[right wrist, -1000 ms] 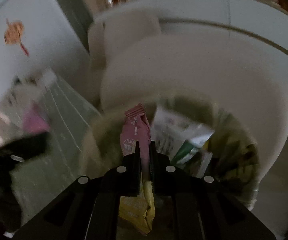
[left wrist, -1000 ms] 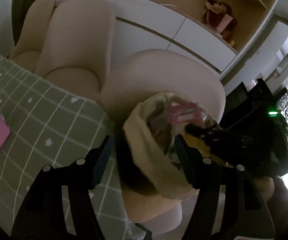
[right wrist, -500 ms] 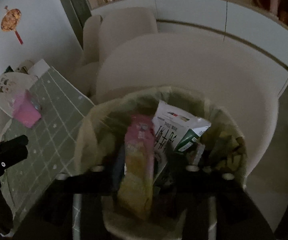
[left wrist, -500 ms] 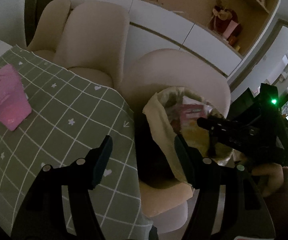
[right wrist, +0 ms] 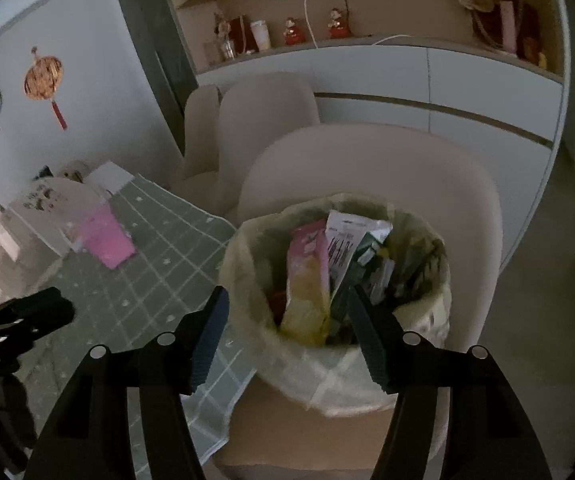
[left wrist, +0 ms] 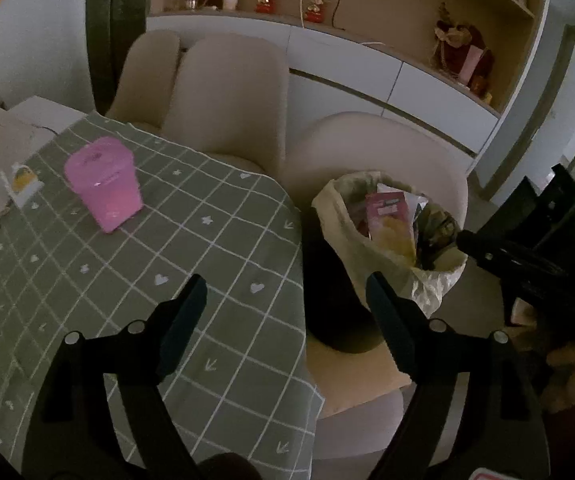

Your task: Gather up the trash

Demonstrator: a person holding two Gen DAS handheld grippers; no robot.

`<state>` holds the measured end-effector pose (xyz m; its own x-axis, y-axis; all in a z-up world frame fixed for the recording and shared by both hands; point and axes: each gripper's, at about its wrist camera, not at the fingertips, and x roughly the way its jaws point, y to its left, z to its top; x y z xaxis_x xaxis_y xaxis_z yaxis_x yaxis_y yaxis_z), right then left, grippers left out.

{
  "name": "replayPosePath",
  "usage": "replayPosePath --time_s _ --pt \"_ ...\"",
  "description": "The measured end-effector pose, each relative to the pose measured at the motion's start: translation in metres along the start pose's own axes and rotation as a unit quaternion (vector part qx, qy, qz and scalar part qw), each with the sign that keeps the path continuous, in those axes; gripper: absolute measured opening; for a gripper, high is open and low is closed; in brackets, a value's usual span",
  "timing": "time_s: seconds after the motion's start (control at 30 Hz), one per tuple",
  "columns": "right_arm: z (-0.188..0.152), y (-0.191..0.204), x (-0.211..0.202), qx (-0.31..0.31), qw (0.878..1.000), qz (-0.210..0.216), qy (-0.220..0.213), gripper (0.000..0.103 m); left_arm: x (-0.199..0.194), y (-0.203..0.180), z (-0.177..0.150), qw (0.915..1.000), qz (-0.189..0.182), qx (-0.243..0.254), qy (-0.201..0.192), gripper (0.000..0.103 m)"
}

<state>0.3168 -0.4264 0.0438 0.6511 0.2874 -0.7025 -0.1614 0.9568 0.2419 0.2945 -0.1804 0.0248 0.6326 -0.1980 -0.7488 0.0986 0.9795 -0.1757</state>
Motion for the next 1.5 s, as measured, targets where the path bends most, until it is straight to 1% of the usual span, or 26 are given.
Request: replayPosePath --time_s 0.2,0.3,0.37,0.47,0.53,0.6,0.63,0.7,0.77,0.8,0.87,0.97,1.13,1.2,1.23,1.33,1.4,1.5 --pt "-0.027 0.028 -0.043 0.004 1.000 0.016 -0.023 0.058 -0.030 -0.001 -0.024 0.9996 0.013 0.019 -0.019 0.080" --pt "-0.047 0.050 -0.065 0.005 0.999 0.020 -0.031 0.058 -0.051 0.007 -0.040 0.9990 0.018 0.029 -0.027 0.080" --pt "-0.060 0.065 -0.077 0.004 0.999 0.021 -0.037 0.058 -0.073 0.016 -0.054 0.9979 0.026 0.038 -0.046 0.080" --pt "-0.086 0.092 -0.097 0.001 0.999 0.008 -0.045 0.058 -0.100 0.031 -0.075 0.9960 0.038 0.042 -0.068 0.080" --pt "-0.107 0.113 -0.111 0.005 0.999 0.009 -0.048 0.058 -0.119 0.043 -0.090 0.9952 0.039 0.042 -0.079 0.080" --pt "-0.124 0.134 -0.120 -0.006 0.999 0.007 -0.050 0.058 -0.136 0.050 -0.104 0.9933 0.042 0.052 -0.094 0.080" --pt "-0.131 0.144 -0.124 -0.014 0.999 0.000 -0.052 0.058 -0.147 0.055 -0.113 0.9916 0.054 0.059 -0.102 0.080" --pt "-0.147 0.165 -0.134 -0.021 0.998 -0.009 -0.057 0.058 -0.164 0.063 -0.128 0.9899 0.072 0.066 -0.103 0.080" --pt "-0.159 0.184 -0.144 -0.023 0.998 -0.003 -0.064 0.058 -0.178 0.071 -0.139 0.9886 0.071 0.071 -0.113 0.080" --pt "-0.164 0.191 -0.147 -0.025 0.997 -0.009 -0.068 0.058 -0.187 0.076 -0.146 0.9870 0.071 0.072 -0.125 0.080" --pt "-0.172 0.205 -0.157 -0.024 0.996 -0.027 -0.080 0.058 -0.199 0.085 -0.154 0.9864 0.069 0.069 -0.133 0.080" --pt "-0.179 0.217 -0.166 -0.009 0.995 -0.034 -0.092 0.058 -0.209 0.094 -0.158 0.9857 0.058 0.075 -0.139 0.080" --pt "-0.179 0.234 -0.168 -0.002 0.992 -0.064 -0.106 0.058 -0.213 0.111 -0.149 0.9840 0.044 0.084 -0.151 0.080" --pt "-0.176 0.239 -0.167 0.003 0.992 -0.073 -0.106 0.058 -0.208 0.119 -0.144 0.9866 0.038 0.071 -0.142 0.080" --pt "-0.174 0.242 -0.168 0.002 0.991 -0.076 -0.108 0.058 -0.204 0.123 -0.142 0.9894 0.029 0.060 -0.129 0.080" --pt "-0.169 0.250 -0.167 -0.023 0.989 -0.092 -0.114 0.058 -0.197 0.129 -0.145 0.9919 0.024 0.045 -0.116 0.080" --pt "-0.169 0.252 -0.166 -0.024 0.988 -0.097 -0.116 0.058 -0.195 0.130 -0.146 0.9933 0.017 0.033 -0.109 0.080" --pt "-0.171 0.252 -0.164 -0.020 0.988 -0.095 -0.120 0.058 -0.198 0.128 -0.152 0.9921 0.020 0.040 -0.117 0.080"
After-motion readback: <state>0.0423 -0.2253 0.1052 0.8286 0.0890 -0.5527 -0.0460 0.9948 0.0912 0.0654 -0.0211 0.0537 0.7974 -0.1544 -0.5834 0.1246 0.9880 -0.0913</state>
